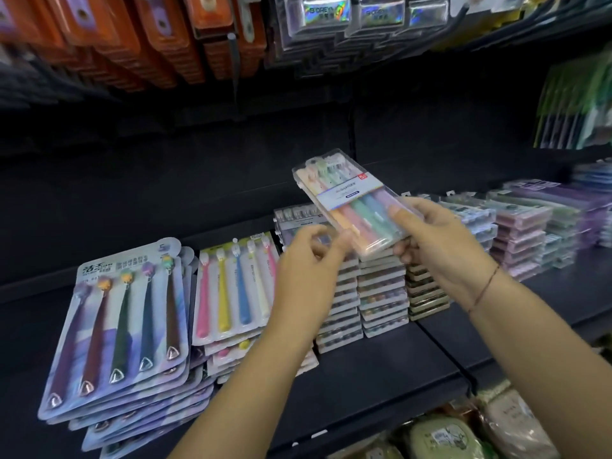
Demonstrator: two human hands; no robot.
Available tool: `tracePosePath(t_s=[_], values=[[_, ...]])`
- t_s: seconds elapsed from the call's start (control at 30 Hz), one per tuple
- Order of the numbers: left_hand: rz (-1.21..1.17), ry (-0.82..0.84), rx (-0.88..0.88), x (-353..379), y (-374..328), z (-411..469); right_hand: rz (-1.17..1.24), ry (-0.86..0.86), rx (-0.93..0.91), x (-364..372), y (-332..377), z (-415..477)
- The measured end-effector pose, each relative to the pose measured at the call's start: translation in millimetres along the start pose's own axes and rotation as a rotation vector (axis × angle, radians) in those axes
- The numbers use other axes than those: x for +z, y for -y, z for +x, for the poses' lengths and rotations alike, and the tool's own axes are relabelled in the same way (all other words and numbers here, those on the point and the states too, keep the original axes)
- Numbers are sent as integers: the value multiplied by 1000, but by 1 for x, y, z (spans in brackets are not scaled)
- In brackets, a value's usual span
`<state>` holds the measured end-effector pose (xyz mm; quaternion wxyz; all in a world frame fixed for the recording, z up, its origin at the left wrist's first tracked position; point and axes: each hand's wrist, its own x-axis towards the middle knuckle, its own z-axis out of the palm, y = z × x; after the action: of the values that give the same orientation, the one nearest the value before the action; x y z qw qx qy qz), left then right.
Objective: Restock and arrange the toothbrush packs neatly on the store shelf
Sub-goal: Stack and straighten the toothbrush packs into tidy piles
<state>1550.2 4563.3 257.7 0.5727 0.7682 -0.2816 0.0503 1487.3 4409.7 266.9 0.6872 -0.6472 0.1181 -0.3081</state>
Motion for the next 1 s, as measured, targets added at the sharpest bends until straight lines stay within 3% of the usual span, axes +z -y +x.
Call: tracePosePath(t_s=[0.1, 0.27, 0.6, 1.0], values=[[252, -173, 70, -11, 19, 11, 17, -35, 67, 2, 2, 12], [41, 76, -209, -10, 37, 17, 117, -33, 144, 16, -7, 16], [-49, 83, -219, -8, 41, 19, 121, -238, 126, 2, -7, 26], [-33, 66, -137, -31, 42, 10, -294, -447, -113, 14, -20, 7]])
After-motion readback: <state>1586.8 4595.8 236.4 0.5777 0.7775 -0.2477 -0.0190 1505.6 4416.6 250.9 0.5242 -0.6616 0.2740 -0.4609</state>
